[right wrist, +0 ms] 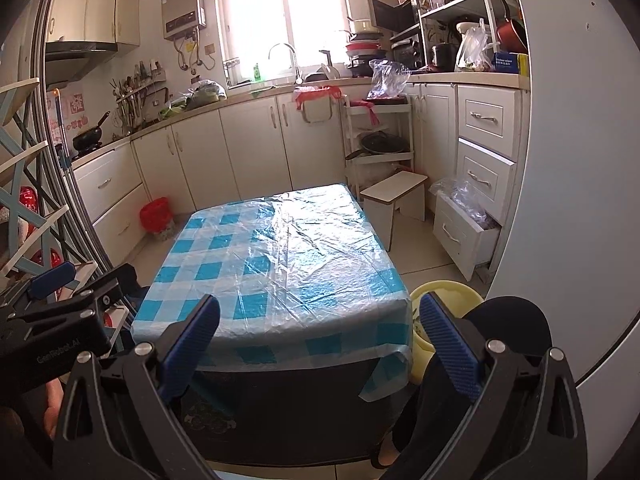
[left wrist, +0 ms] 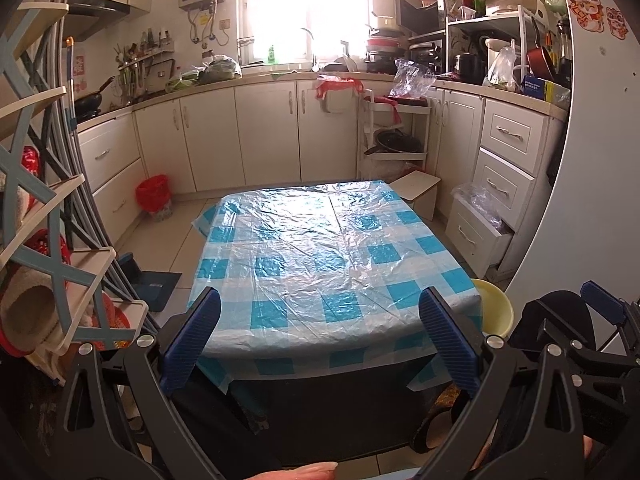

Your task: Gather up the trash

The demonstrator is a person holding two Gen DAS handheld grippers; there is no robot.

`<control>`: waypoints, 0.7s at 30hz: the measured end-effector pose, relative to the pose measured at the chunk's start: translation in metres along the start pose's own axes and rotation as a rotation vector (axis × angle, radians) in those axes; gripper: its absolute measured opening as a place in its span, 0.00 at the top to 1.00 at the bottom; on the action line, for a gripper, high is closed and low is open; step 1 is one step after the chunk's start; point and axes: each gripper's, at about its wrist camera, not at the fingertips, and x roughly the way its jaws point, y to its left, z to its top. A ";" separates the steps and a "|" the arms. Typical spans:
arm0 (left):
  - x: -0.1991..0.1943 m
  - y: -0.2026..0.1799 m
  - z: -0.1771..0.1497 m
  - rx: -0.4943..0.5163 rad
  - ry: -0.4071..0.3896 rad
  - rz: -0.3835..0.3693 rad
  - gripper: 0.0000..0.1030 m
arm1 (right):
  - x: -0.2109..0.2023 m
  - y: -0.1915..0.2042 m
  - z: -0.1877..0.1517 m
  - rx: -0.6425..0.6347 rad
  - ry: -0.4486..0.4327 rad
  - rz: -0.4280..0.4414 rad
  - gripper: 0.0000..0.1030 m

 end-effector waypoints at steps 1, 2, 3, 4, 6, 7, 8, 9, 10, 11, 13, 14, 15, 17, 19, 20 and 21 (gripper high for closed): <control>0.000 0.000 0.000 -0.001 0.000 0.001 0.08 | 0.000 0.000 0.000 -0.001 -0.001 0.000 0.07; 0.000 0.001 0.000 -0.002 -0.001 0.001 0.08 | 0.000 0.001 0.000 -0.001 0.000 0.000 0.07; 0.000 0.001 0.000 -0.004 -0.002 0.004 0.08 | 0.000 0.001 0.000 0.000 0.000 0.000 0.07; -0.001 0.001 0.000 -0.004 -0.005 0.007 0.08 | 0.000 0.001 0.000 0.000 0.001 0.001 0.07; -0.001 0.001 0.000 -0.003 -0.007 0.012 0.08 | 0.001 0.001 0.000 0.000 0.002 0.002 0.07; -0.001 0.001 0.001 -0.003 -0.007 0.013 0.08 | 0.001 0.002 0.000 -0.001 0.003 0.003 0.07; -0.001 0.001 0.001 -0.003 -0.007 0.014 0.07 | 0.001 0.002 0.000 -0.001 0.004 0.004 0.07; -0.002 0.001 0.001 -0.003 -0.009 0.016 0.08 | 0.001 0.002 0.000 -0.002 0.005 0.005 0.07; -0.002 0.000 0.001 -0.002 -0.011 0.020 0.08 | 0.001 0.002 0.000 -0.002 0.006 0.006 0.07; -0.002 0.001 0.001 -0.002 -0.011 0.024 0.08 | 0.001 0.002 0.000 -0.002 0.007 0.006 0.07; -0.001 0.001 0.001 -0.003 -0.008 0.031 0.08 | 0.001 0.003 -0.001 -0.002 0.009 0.008 0.07; -0.001 0.002 0.001 -0.004 -0.008 0.036 0.08 | 0.002 0.002 0.000 -0.002 0.010 0.008 0.07; 0.000 0.002 0.001 -0.005 -0.007 0.047 0.08 | 0.002 0.002 0.000 -0.001 0.011 0.009 0.07; 0.000 0.003 0.001 -0.007 -0.008 0.070 0.08 | 0.002 0.002 -0.001 -0.001 0.012 0.010 0.07; 0.001 0.003 0.001 -0.007 -0.009 0.078 0.08 | 0.002 0.002 -0.001 -0.001 0.014 0.012 0.07; 0.000 0.003 0.001 -0.007 -0.013 0.078 0.07 | 0.002 0.001 0.000 -0.001 0.015 0.013 0.07; 0.000 0.003 0.000 -0.006 -0.019 0.079 0.07 | 0.003 0.001 -0.001 -0.001 0.016 0.014 0.07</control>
